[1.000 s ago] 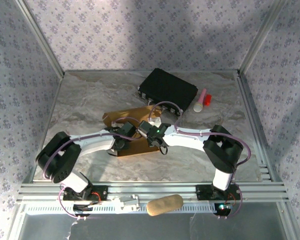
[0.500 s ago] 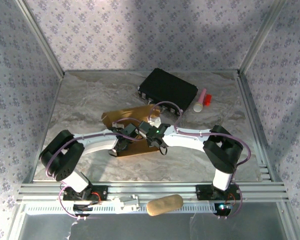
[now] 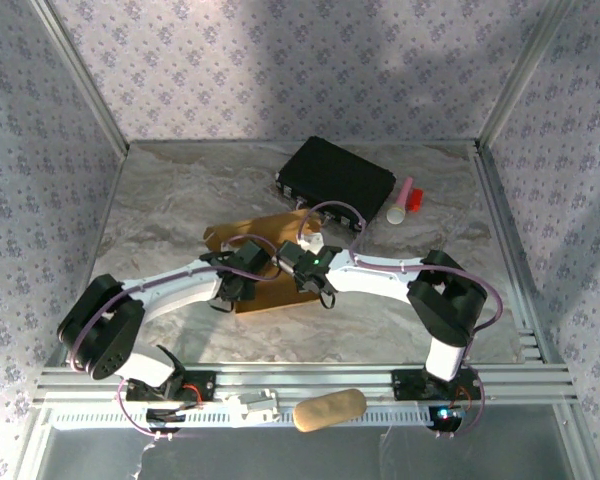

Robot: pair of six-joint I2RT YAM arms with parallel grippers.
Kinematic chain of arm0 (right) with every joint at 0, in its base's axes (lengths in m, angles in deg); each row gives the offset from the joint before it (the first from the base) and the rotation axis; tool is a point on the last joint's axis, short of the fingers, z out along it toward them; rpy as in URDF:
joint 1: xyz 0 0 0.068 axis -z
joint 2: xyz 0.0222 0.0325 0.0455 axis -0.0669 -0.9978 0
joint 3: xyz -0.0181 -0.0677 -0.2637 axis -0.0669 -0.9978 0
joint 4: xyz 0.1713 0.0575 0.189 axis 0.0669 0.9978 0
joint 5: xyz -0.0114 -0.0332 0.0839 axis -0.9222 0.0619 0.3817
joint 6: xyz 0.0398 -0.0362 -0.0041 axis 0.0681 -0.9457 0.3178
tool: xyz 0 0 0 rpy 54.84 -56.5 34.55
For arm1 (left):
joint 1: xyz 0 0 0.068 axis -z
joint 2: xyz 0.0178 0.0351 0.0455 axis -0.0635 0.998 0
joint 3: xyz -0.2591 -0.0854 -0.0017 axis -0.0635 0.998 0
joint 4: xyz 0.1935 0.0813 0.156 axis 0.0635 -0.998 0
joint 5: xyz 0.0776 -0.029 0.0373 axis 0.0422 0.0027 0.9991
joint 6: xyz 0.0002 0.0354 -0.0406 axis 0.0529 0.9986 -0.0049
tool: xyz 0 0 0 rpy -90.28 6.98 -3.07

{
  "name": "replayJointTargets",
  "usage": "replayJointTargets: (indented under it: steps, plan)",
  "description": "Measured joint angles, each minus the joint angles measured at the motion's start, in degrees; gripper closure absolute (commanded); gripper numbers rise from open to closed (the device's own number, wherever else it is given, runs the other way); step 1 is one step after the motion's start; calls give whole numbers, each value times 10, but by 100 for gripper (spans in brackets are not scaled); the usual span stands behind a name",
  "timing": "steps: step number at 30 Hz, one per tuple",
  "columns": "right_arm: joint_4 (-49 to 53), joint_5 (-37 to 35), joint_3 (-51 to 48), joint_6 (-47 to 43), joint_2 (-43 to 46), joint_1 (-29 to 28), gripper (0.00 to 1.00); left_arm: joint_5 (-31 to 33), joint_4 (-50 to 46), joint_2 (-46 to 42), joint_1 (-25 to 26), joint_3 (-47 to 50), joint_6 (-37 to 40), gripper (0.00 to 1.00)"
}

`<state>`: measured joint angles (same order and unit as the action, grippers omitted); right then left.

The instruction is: Fold the paper box

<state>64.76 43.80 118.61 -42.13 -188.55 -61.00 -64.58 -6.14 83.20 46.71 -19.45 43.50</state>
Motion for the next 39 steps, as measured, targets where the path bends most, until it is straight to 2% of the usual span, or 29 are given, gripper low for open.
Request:
replayJointTargets:
  steps: [5, 11, 18, 23, 32, 33, 36, 39]
  plan:
    - [0, 0, 0, 2, 0, 2, 100, -3, 0, 12, 0, 2, 2, 61]
    - [0, 1, 0, 6, 0, 2, 100, 7, 15, 37, -3, 3, 7, 77]
    - [-4, 1, 0, 10, 0, 2, 100, 42, 33, 55, -3, -4, 5, 87]
    - [-9, 2, 0, 10, 0, 1, 100, 66, 32, 64, -3, -10, 3, 100]
    - [-21, 1, 0, 11, -2, 2, 100, 97, 23, 84, -3, -27, 1, 100]
    - [-22, 1, 0, 12, -3, 2, 100, 100, 21, 88, -3, -30, 1, 96]
    - [-24, 1, 0, 12, -6, 2, 100, 108, 16, 94, -3, -34, 2, 69]
    - [-21, 0, 0, 12, -7, 3, 100, 118, 7, 94, -6, -35, 5, 55]
